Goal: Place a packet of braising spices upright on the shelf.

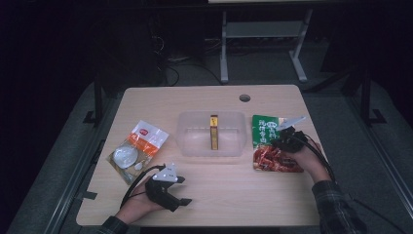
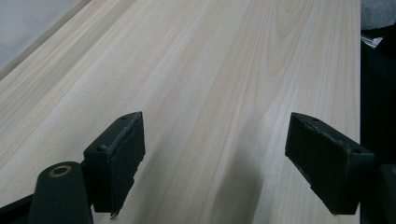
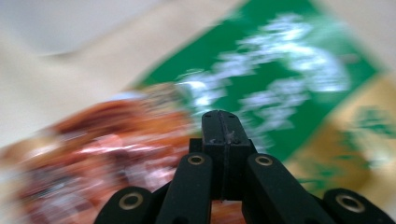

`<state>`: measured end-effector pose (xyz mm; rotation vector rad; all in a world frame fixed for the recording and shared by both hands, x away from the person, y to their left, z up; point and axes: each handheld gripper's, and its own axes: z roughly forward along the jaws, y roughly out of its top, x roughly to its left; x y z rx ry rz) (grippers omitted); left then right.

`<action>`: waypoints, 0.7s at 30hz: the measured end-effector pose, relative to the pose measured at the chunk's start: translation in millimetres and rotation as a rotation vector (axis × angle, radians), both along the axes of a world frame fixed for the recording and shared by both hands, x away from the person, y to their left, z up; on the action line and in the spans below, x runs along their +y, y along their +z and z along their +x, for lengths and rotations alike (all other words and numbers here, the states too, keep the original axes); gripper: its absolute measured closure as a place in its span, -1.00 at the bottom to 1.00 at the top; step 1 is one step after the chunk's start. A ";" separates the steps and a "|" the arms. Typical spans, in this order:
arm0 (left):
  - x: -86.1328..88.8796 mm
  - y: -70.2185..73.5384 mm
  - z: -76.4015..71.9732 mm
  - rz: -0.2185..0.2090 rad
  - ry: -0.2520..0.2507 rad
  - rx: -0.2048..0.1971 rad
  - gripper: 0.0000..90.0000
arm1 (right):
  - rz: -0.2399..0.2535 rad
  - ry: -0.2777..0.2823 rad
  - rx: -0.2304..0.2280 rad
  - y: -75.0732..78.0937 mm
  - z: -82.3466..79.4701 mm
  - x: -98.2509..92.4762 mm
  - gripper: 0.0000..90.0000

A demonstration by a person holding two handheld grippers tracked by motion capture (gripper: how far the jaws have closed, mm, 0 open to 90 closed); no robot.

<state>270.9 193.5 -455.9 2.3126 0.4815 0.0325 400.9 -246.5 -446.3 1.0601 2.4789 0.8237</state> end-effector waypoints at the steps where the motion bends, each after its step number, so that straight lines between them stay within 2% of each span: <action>1: 0.0 0.1 0.0 0.000 0.000 0.001 -0.57 | 0.013 -0.028 -0.019 -0.6 7.5 -3.6 1.00; 2: 0.0 0.1 0.0 0.000 -0.001 0.000 -0.57 | 0.053 -0.060 -0.038 -0.6 13.4 -7.8 1.00; 3: 0.1 0.2 0.0 0.001 -0.001 0.001 -0.57 | 0.060 -0.085 -0.036 -1.8 20.1 -11.4 1.00; 4: 0.2 0.1 -0.2 0.000 0.000 0.003 -0.57 | 0.037 -0.102 -0.053 -3.4 25.5 -12.9 1.00; 6: 0.3 -0.5 0.0 -0.004 0.001 0.005 -0.57 | 0.077 -0.121 -0.068 -5.9 34.0 -15.8 1.00; 9: 1.6 0.4 0.9 0.005 -0.004 0.001 -0.57 | 0.102 -0.133 -0.089 -11.0 42.5 -15.6 1.00; 11: 1.9 0.4 0.9 0.003 -0.004 -0.001 -0.56 | 0.107 -0.141 -0.087 -13.3 44.1 -15.0 1.00; 14: 2.5 0.3 0.7 0.002 -0.001 -0.002 -0.56 | 0.089 -0.153 -0.078 -21.5 47.6 -16.3 1.00; 15: 2.3 -0.4 0.6 0.001 0.002 0.005 -0.56 | 0.110 -0.161 -0.061 -24.2 47.7 -18.3 1.00; 19: 1.5 -0.9 0.5 -0.002 0.002 0.008 -0.56 | 0.128 -0.161 -0.039 -27.1 46.1 -20.7 1.00; 20: 1.6 -1.0 0.8 0.006 -0.004 0.004 -0.56 | 0.158 -0.160 -0.032 -28.4 43.5 -23.8 1.00; 21: 1.0 -1.5 0.3 -0.001 0.002 0.008 -0.56 | 0.167 -0.156 -0.031 -28.8 42.1 -25.0 1.00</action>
